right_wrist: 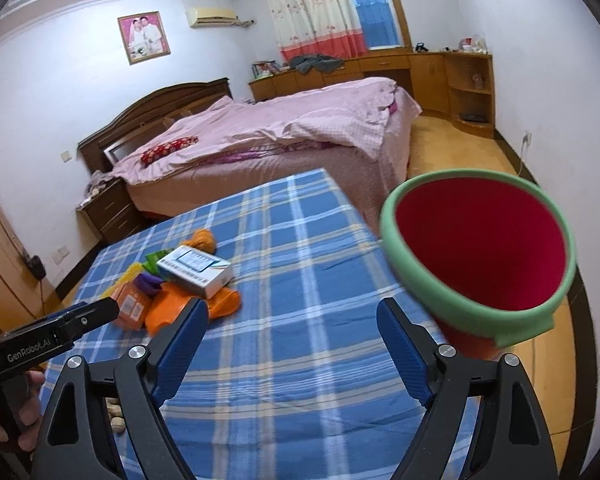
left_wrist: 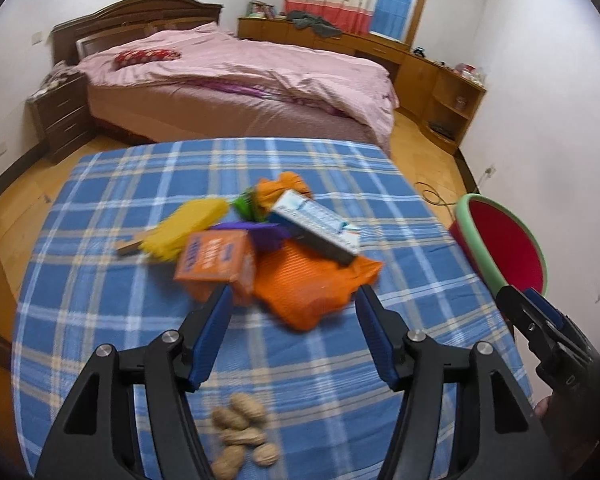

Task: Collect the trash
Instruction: 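Move both tools back over the table toward the brown box, then grasp the brown box with the left gripper while the right gripper grasps the purple bag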

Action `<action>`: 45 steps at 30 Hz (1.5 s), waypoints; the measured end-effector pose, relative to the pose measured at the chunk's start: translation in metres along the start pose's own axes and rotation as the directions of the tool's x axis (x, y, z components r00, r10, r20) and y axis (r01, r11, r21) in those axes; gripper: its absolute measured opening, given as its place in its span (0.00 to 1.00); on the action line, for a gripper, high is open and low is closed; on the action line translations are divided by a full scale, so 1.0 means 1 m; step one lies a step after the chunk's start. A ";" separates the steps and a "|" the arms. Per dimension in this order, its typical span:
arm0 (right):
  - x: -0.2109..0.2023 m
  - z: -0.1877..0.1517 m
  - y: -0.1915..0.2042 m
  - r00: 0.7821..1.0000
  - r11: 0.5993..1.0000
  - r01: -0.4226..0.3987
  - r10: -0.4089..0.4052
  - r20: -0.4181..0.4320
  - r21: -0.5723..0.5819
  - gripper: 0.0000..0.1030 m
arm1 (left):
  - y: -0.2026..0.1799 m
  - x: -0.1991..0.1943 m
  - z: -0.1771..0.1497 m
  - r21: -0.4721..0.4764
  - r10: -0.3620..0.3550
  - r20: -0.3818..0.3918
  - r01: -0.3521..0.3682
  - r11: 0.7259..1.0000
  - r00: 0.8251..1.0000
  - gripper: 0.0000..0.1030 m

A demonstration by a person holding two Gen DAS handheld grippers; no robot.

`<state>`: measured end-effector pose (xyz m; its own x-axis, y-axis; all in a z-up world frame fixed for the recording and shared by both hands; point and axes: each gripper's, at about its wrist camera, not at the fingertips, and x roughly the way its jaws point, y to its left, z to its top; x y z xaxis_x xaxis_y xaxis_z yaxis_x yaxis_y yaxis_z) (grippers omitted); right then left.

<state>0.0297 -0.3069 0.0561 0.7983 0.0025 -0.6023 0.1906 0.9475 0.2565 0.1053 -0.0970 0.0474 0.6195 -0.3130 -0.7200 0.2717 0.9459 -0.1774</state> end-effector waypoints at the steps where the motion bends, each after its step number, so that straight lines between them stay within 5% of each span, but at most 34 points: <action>1: 0.002 -0.002 0.004 1.000 1.000 -0.007 0.007 -0.005 -0.003 0.84 | 0.005 -0.001 -0.001 -0.008 0.007 -0.001 -0.007 1.000 1.000 0.62; 8: 0.012 -0.008 0.020 0.999 0.999 -0.043 0.043 -0.014 -0.021 0.86 | 0.047 -0.001 -0.010 -0.081 0.072 -0.005 -0.072 0.994 0.997 0.62; 10: 0.014 -0.010 0.023 0.998 0.998 -0.063 0.063 -0.007 -0.025 0.90 | 0.055 0.000 -0.012 -0.093 0.088 -0.005 -0.088 0.992 0.996 0.62; 11: 0.015 -0.010 0.024 0.998 0.997 -0.068 0.068 -0.005 -0.025 1.00 | 0.060 0.001 -0.012 -0.100 0.095 -0.006 -0.095 0.990 0.995 0.62; 14: 0.017 -0.013 0.025 0.997 0.996 -0.082 0.082 -0.002 -0.027 1.00 | 0.071 0.005 -0.013 -0.124 0.100 -0.011 -0.100 0.987 0.995 0.62; 35: 0.052 -0.014 0.041 0.995 0.998 -0.035 0.030 -0.091 -0.055 1.00 | 0.064 0.064 0.010 -0.072 -0.053 -0.031 0.051 0.996 0.998 0.59; 36: 0.053 -0.014 0.043 0.995 0.998 -0.033 0.028 -0.094 -0.056 1.00 | 0.067 0.065 0.010 -0.079 -0.071 -0.028 0.069 0.994 0.997 0.51; 41: 0.061 -0.013 0.056 0.994 0.997 -0.021 0.013 -0.109 -0.069 1.00 | 0.077 0.055 0.009 -0.102 -0.116 -0.001 0.115 0.988 0.993 0.50; 45: 0.065 -0.012 0.069 0.993 0.996 -0.022 0.012 -0.116 -0.087 1.00 | 0.087 0.034 0.010 -0.091 -0.082 0.035 0.085 0.992 0.996 0.50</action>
<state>0.0884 -0.2378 0.0256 0.7290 0.0510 -0.6826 0.1225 0.9714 0.2034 0.1580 -0.0262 0.0140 0.6205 -0.3922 -0.6790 0.2549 0.9198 -0.2983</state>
